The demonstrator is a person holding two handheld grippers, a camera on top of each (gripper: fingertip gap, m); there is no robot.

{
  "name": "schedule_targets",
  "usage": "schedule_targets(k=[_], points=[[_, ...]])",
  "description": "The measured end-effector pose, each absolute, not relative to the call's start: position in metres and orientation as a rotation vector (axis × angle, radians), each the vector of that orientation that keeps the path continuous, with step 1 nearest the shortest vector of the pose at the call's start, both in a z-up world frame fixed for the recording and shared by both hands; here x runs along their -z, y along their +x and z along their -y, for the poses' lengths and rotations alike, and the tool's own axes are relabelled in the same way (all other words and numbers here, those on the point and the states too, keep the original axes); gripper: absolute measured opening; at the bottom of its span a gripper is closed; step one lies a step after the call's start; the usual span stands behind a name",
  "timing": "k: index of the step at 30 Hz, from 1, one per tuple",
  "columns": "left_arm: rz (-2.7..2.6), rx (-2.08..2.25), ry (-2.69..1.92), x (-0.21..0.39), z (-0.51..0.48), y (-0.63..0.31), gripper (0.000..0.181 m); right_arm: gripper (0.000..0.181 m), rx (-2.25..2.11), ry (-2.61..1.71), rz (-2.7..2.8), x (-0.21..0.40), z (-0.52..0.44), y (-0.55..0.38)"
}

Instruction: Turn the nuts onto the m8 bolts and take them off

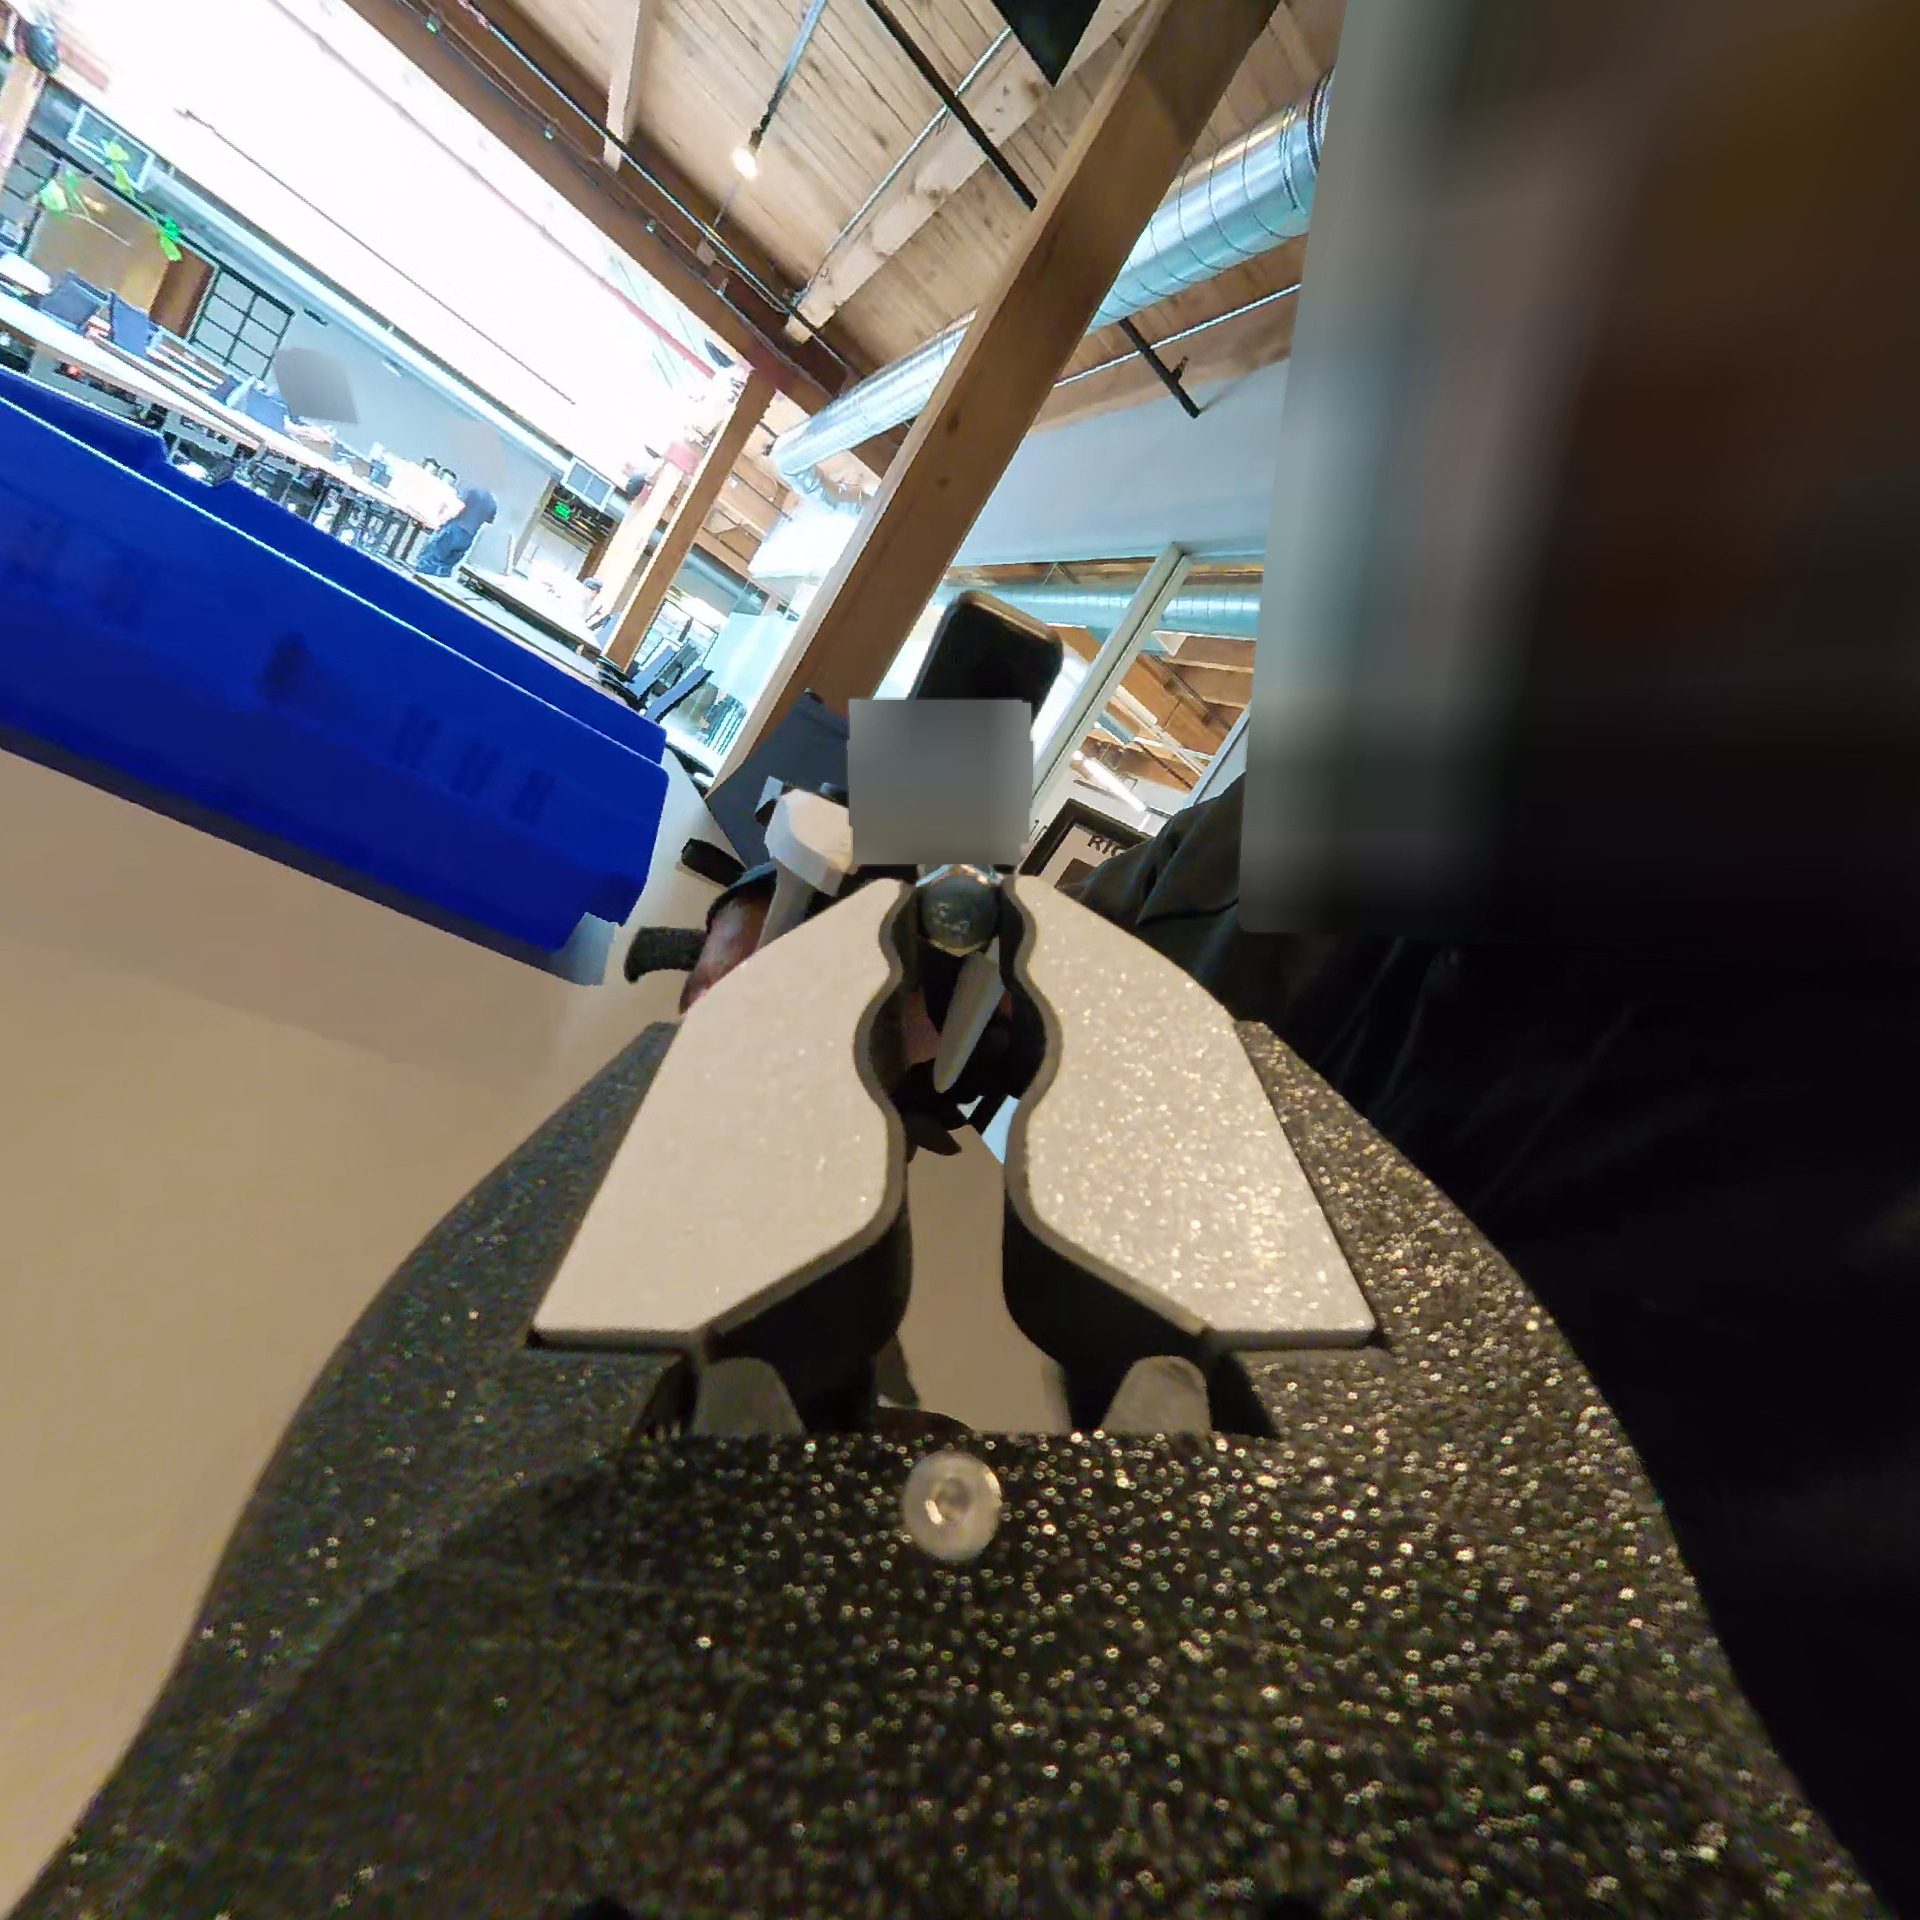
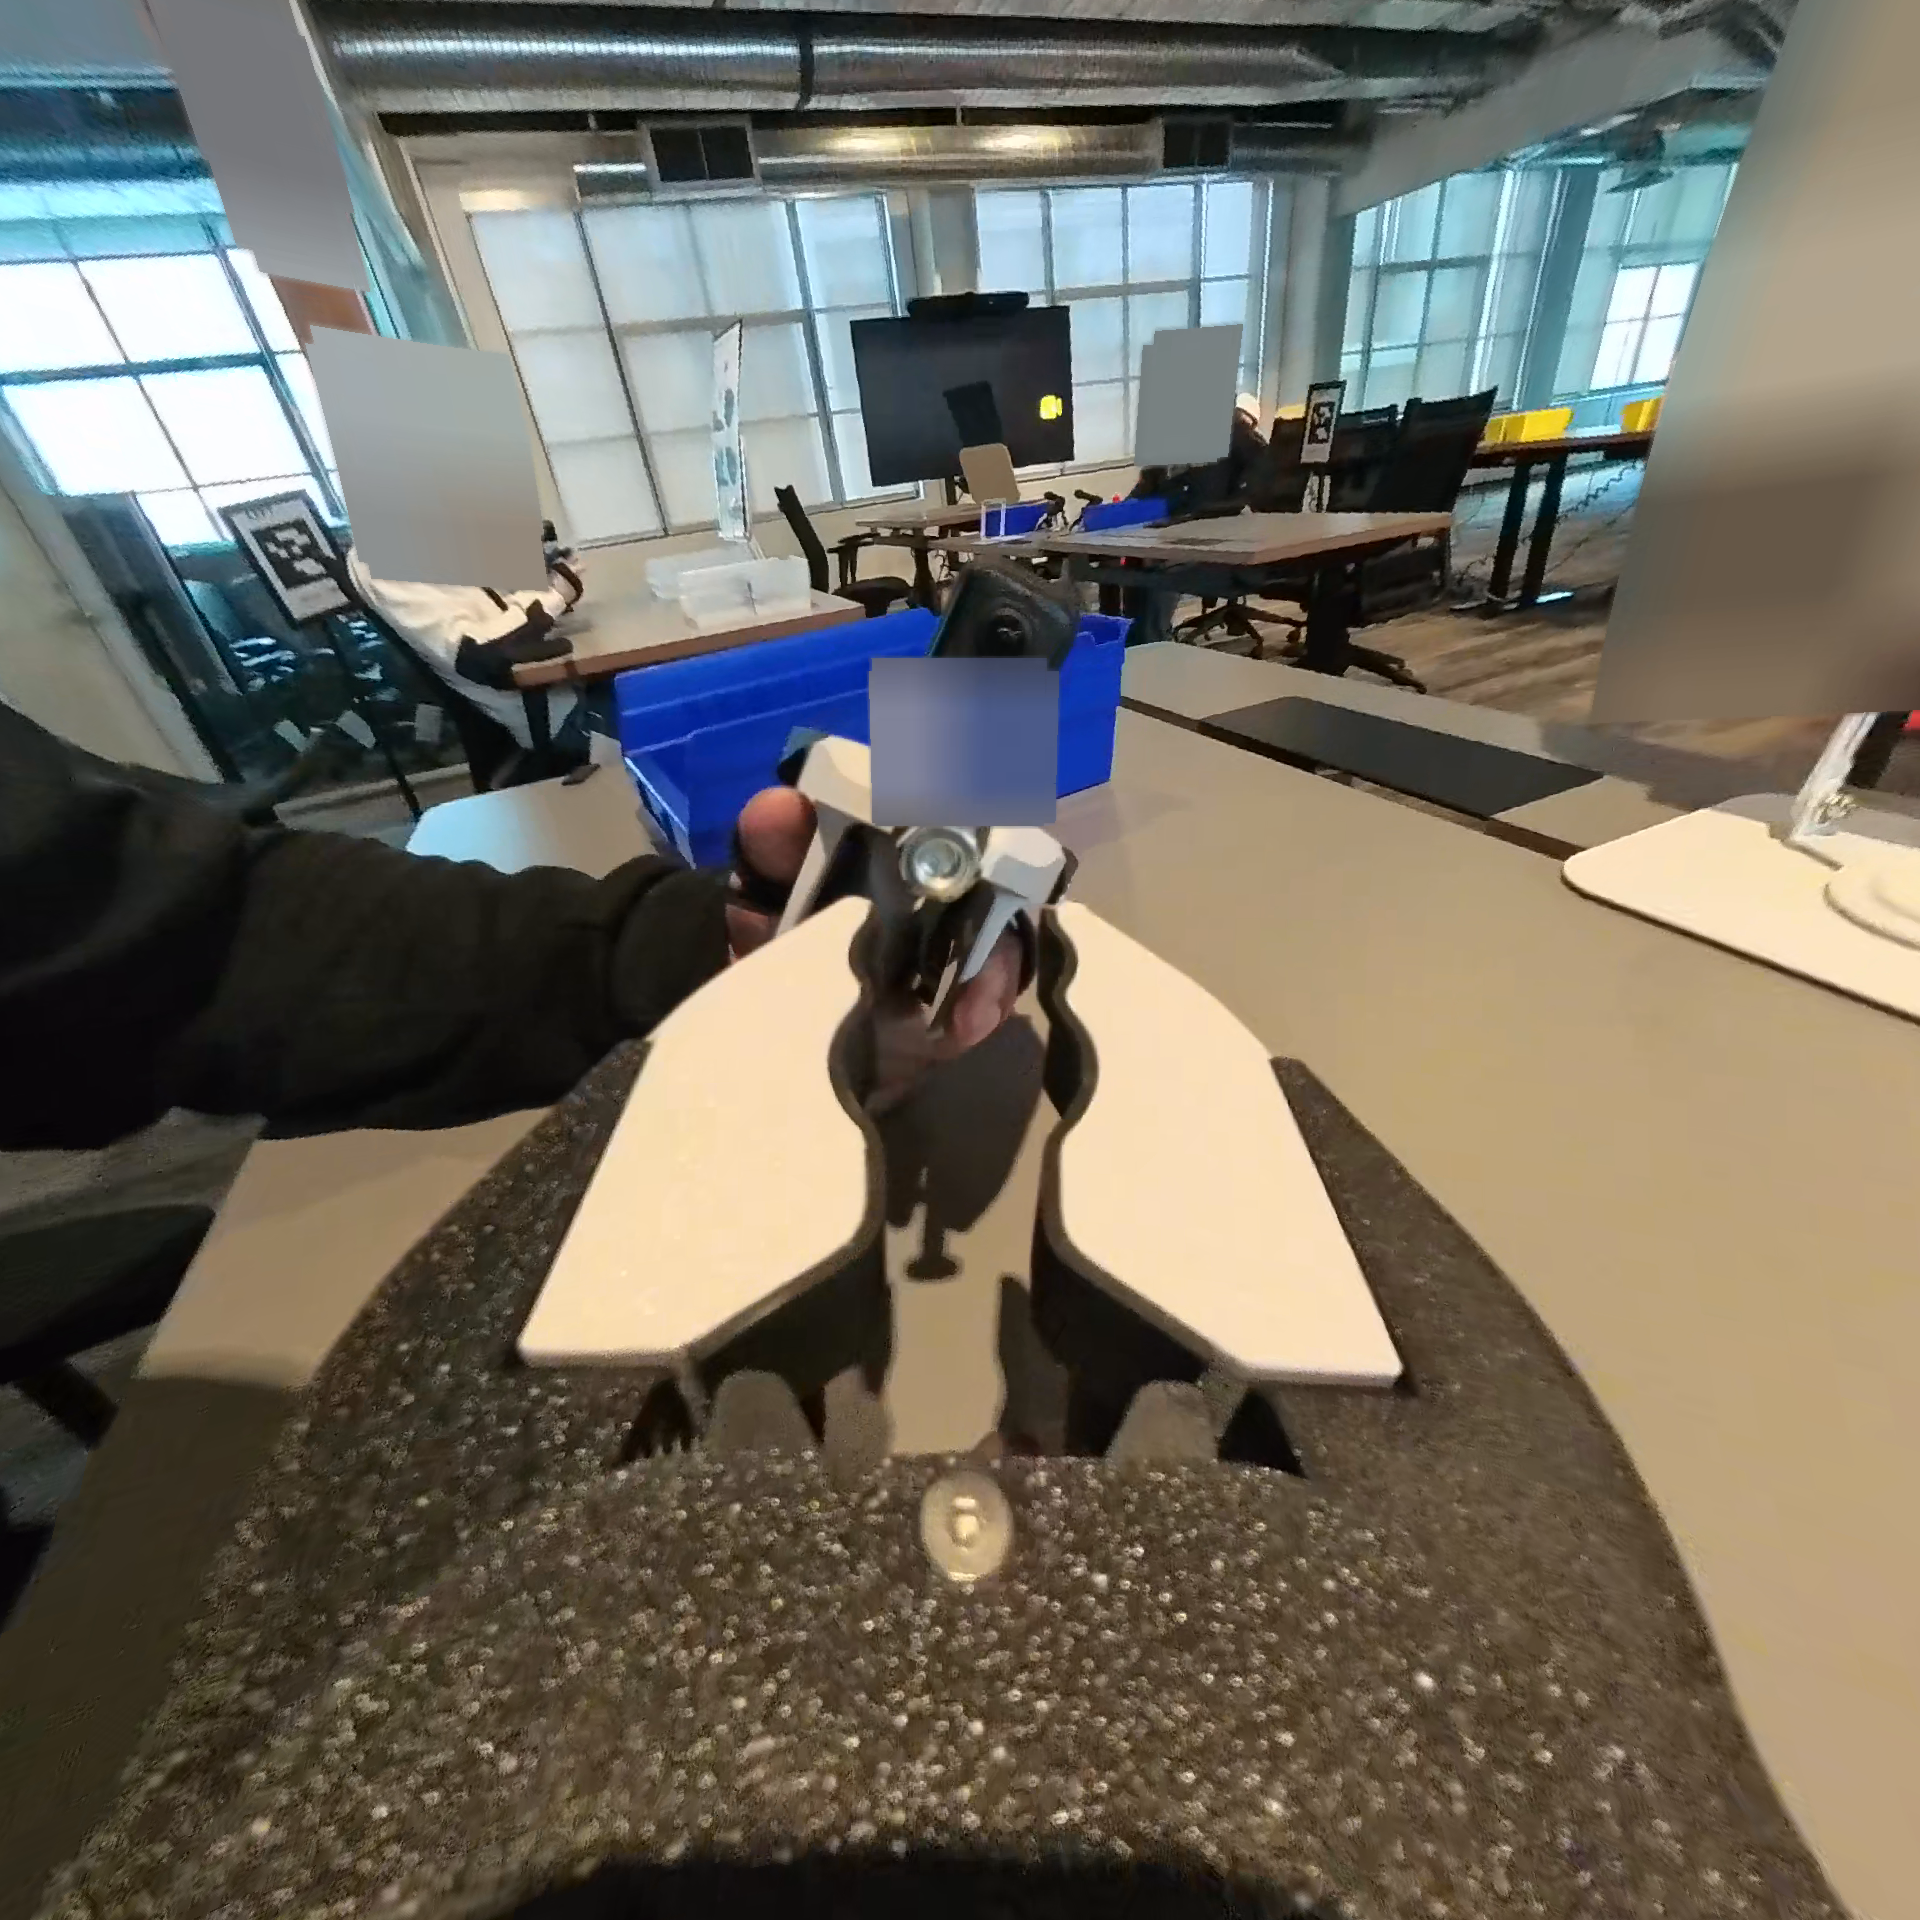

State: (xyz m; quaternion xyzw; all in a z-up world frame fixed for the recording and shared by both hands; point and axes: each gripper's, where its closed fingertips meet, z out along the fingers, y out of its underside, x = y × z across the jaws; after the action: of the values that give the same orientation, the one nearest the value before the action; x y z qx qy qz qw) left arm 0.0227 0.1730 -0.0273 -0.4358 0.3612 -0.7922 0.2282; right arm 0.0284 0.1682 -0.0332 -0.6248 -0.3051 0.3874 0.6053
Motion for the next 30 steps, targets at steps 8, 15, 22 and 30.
schedule_targets(k=[8, 15, 22, 30], points=[[-1.060, 2.102, -1.234, 0.033, -0.167, 0.029, 0.014, 0.025, -1.004, -1.476, 0.660, 0.030, -0.165, 0.027], [-1.112, 2.114, -1.315, 0.040, -0.163, 0.031, 0.014, 0.016, -0.667, -1.357, 0.889, 0.037, -0.165, 0.026], [-1.149, 2.121, -1.470, 0.054, -0.160, 0.036, 0.014, 0.016, 0.347, -0.767, 1.340, 0.053, -0.165, 0.033], [-1.105, 2.010, -1.304, 0.040, -0.170, 0.031, 0.014, 0.040, -0.372, -1.154, 1.065, 0.037, -0.162, 0.030]])
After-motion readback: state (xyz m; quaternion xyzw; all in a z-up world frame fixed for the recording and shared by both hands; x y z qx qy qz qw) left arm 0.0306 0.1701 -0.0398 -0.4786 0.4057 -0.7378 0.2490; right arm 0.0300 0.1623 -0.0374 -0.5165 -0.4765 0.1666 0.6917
